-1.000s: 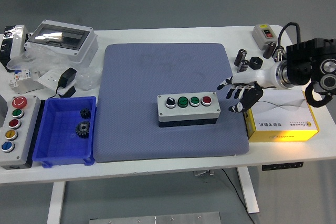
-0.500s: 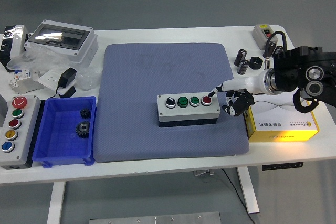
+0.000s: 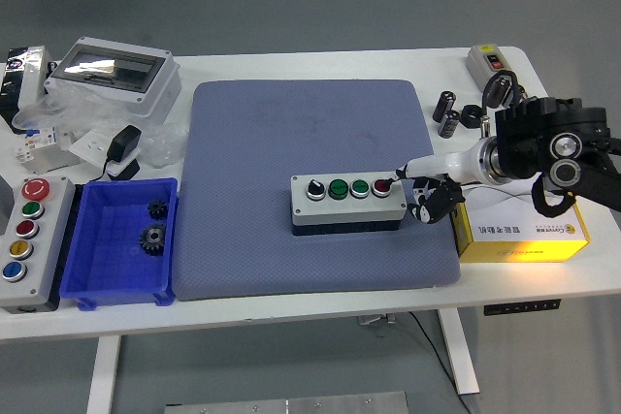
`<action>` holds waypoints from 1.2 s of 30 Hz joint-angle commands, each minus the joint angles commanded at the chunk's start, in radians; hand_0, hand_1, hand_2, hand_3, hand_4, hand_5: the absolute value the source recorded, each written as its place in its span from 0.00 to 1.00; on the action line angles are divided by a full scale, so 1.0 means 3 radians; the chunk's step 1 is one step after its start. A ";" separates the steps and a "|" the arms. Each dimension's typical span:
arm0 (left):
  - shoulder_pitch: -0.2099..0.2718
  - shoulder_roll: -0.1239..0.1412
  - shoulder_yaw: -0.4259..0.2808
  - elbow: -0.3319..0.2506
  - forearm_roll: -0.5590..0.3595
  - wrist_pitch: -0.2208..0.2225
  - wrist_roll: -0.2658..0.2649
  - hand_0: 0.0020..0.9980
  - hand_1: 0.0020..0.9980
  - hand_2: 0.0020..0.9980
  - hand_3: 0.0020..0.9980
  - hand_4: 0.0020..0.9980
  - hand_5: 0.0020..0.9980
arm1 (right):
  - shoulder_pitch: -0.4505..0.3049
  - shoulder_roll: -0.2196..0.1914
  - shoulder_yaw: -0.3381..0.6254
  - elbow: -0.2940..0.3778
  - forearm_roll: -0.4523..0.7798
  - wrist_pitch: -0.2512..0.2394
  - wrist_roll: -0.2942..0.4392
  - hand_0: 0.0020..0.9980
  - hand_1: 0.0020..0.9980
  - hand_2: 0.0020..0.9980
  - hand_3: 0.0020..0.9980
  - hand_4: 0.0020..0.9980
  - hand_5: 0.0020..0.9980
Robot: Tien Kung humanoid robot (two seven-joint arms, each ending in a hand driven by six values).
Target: Pick up the button,place it on the desk,press the button,press the button
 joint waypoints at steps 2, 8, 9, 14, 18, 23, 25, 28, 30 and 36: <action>-0.0002 0.0000 0.0004 0.0002 -0.0007 0.0000 -0.0006 0.70 0.64 0.59 0.65 0.65 0.21 | -0.0001 0.0010 -0.0023 -0.0007 -0.0007 -0.0024 0.0010 0.04 0.14 0.30 1.00 0.27 0.02; 0.0002 -0.0011 0.0013 0.0001 -0.0024 0.0004 -0.0006 0.70 0.64 0.59 0.65 0.65 0.22 | -0.0022 -0.0089 0.0181 0.0062 0.0095 0.0006 0.0075 0.04 0.13 0.30 1.00 0.27 0.02; 0.0005 -0.0013 0.0016 0.0000 -0.0027 0.0005 -0.0005 0.70 0.64 0.59 0.65 0.65 0.22 | -0.0035 -0.0134 0.0259 0.0085 0.0157 0.0044 0.0088 0.04 0.13 0.29 1.00 0.28 0.01; 0.0017 -0.0018 0.0017 0.0000 -0.0030 0.0007 -0.0005 0.70 0.64 0.59 0.65 0.65 0.22 | -0.0203 -0.0361 0.0715 0.0171 0.0219 0.0214 0.0074 0.04 0.13 0.29 1.00 0.28 0.01; 0.0024 -0.0029 0.0021 0.0003 -0.0030 0.0004 -0.0012 0.70 0.64 0.59 0.65 0.65 0.22 | -0.0498 -0.0286 0.1194 0.0167 -0.0108 0.0144 0.0057 0.04 0.13 0.29 0.99 0.28 0.01; 0.0031 -0.0062 0.0023 0.0009 -0.0032 -0.0020 -0.0044 0.70 0.64 0.59 0.65 0.65 0.22 | -0.1002 0.0116 0.1834 0.0159 -0.0636 -0.0006 0.0189 0.04 0.13 0.29 0.98 0.29 0.01; 0.0038 -0.0077 0.0025 0.0011 -0.0033 -0.0024 -0.0053 0.70 0.64 0.59 0.65 0.65 0.22 | -0.1239 0.0319 0.2094 0.0157 -0.0833 -0.0153 0.0336 0.04 0.13 0.29 0.98 0.29 0.01; 0.0050 -0.0090 0.0024 0.0014 -0.0029 -0.0017 -0.0062 0.70 0.64 0.59 0.65 0.65 0.22 | -0.1611 0.0642 0.2484 0.0124 -0.1100 -0.0515 0.0665 0.06 0.15 0.31 0.98 0.36 0.07; 0.0052 -0.0092 0.0022 0.0014 -0.0016 -0.0009 -0.0051 0.70 0.64 0.59 0.65 0.65 0.22 | -0.1852 0.0840 0.2731 0.0048 -0.1074 -0.0774 0.0904 0.06 0.15 0.31 0.98 0.36 0.07; 0.0006 -0.0090 -0.0019 0.0012 0.0080 -0.0010 -0.0023 0.70 0.64 0.59 0.65 0.65 0.23 | -0.2498 0.1328 0.3122 -0.0136 -0.0691 -0.1546 0.1653 0.07 0.21 0.48 0.95 0.46 0.20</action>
